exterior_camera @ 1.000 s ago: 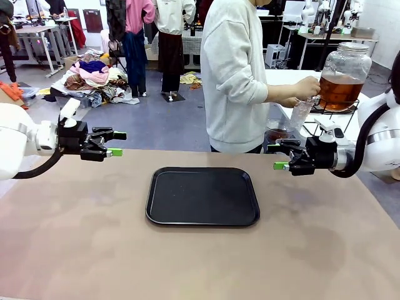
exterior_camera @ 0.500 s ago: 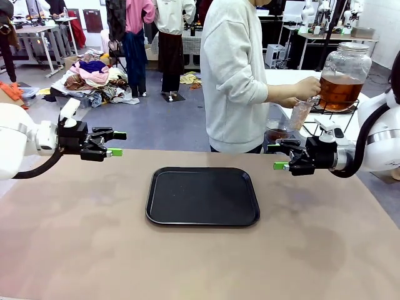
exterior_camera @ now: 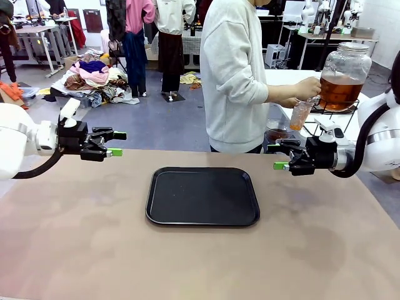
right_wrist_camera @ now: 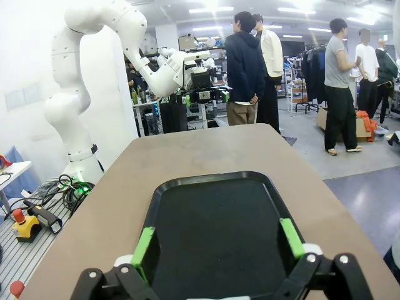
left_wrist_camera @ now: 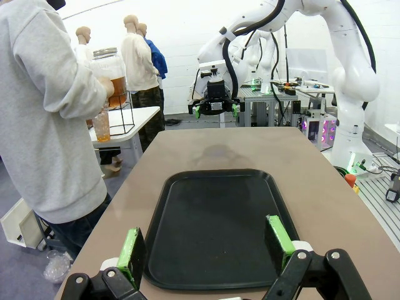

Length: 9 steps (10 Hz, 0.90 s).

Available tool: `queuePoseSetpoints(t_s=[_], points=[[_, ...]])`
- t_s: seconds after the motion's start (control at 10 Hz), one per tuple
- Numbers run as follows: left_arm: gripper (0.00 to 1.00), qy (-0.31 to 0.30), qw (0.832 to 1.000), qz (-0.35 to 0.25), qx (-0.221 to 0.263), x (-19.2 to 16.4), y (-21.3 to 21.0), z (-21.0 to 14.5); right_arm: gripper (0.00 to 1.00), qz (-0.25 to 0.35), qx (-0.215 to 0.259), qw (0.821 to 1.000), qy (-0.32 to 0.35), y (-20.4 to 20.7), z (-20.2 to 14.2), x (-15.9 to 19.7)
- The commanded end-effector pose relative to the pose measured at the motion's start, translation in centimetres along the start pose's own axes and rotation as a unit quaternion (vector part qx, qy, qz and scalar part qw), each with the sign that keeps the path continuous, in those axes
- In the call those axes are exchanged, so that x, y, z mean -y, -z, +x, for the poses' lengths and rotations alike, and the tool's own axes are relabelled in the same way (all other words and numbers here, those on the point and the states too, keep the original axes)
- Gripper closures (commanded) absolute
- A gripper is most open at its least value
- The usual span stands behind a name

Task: Pour the drink into the iced cup.
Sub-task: Open the gripper to release the iced cup you were holding.

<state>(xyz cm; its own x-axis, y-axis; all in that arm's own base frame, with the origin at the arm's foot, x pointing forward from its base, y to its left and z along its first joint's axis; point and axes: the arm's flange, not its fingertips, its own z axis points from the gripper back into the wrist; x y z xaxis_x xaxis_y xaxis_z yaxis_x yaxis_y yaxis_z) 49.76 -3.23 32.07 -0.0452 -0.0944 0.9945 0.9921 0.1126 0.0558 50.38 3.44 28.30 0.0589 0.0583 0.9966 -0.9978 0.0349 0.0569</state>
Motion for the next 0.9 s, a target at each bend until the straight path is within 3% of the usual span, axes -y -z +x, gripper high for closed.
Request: queuePoseSetpoints(t_s=[0.0,0.8], points=[[0.00,0.001,1.000,0.004,0.004,0.00,0.09,0.18,0.00,-0.002,-0.002,1.000,-0.001,0.24,0.24,0.23],[0.00,0.001,1.000,0.004,0.004,0.00,0.09,0.18,0.00,-0.002,-0.002,1.000,-0.001,0.24,0.24,0.23]])
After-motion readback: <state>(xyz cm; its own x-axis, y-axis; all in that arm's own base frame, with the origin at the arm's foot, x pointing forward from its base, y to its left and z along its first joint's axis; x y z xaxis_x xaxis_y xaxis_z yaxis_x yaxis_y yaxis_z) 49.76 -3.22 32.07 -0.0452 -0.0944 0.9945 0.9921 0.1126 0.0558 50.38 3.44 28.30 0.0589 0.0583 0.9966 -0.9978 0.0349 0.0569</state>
